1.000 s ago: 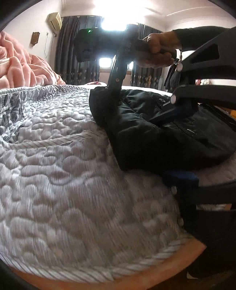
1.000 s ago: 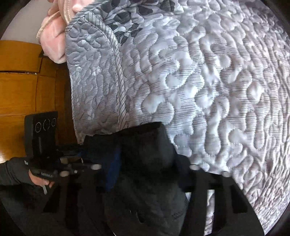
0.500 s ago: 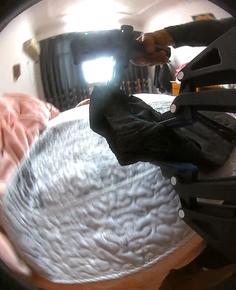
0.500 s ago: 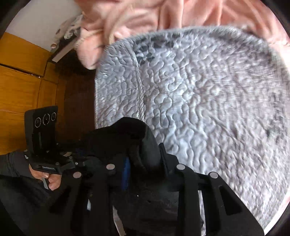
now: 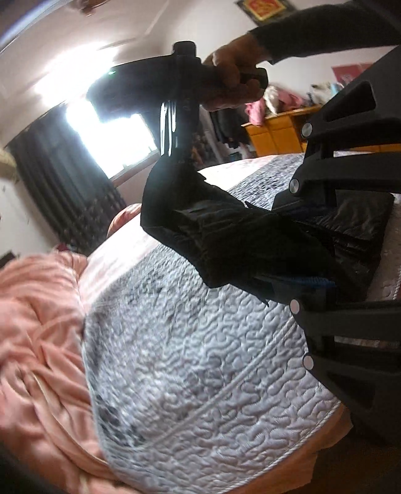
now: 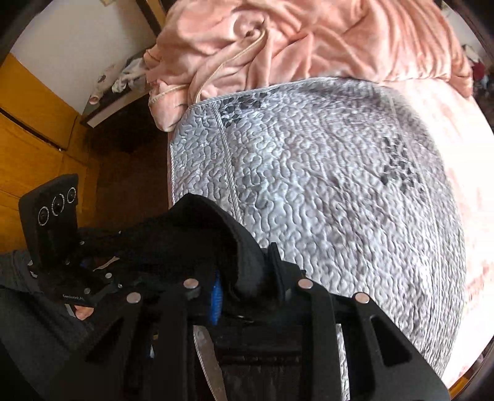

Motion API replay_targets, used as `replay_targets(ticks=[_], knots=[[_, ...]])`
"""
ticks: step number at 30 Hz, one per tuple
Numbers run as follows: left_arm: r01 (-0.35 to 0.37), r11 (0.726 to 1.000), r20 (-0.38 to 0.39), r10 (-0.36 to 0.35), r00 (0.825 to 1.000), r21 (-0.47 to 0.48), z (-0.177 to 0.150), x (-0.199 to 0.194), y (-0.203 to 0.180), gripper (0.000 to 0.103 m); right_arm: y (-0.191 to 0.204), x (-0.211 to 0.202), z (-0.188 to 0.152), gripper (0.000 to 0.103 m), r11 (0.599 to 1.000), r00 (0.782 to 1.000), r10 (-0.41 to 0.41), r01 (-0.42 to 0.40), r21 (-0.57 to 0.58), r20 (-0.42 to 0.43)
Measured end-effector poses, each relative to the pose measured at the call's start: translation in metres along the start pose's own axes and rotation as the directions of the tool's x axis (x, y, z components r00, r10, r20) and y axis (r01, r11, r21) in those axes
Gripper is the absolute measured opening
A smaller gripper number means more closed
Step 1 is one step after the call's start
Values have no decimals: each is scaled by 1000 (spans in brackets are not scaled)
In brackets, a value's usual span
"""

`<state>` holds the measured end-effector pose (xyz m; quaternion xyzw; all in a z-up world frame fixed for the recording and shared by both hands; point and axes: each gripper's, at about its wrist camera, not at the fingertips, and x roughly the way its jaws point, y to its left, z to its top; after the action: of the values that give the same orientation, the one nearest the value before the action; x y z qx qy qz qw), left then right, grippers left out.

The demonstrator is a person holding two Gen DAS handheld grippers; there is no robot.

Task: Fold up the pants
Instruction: 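Lift the pants with both grippers and fold them in half again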

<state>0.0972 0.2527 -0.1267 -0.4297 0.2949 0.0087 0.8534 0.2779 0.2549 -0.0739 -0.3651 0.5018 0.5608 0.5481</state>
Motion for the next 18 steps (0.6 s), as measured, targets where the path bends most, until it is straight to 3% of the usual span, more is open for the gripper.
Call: replay_targets(ticks=[3, 18], knots=[[-6, 998, -8, 7, 1000, 67, -6, -1, -26, 29, 0, -16, -17, 24, 1000, 1000, -17, 17, 15, 21], [8, 974, -44, 2, 999, 228, -28, 4, -101, 29, -9, -70, -92, 24, 994, 988, -55, 41, 98, 142]])
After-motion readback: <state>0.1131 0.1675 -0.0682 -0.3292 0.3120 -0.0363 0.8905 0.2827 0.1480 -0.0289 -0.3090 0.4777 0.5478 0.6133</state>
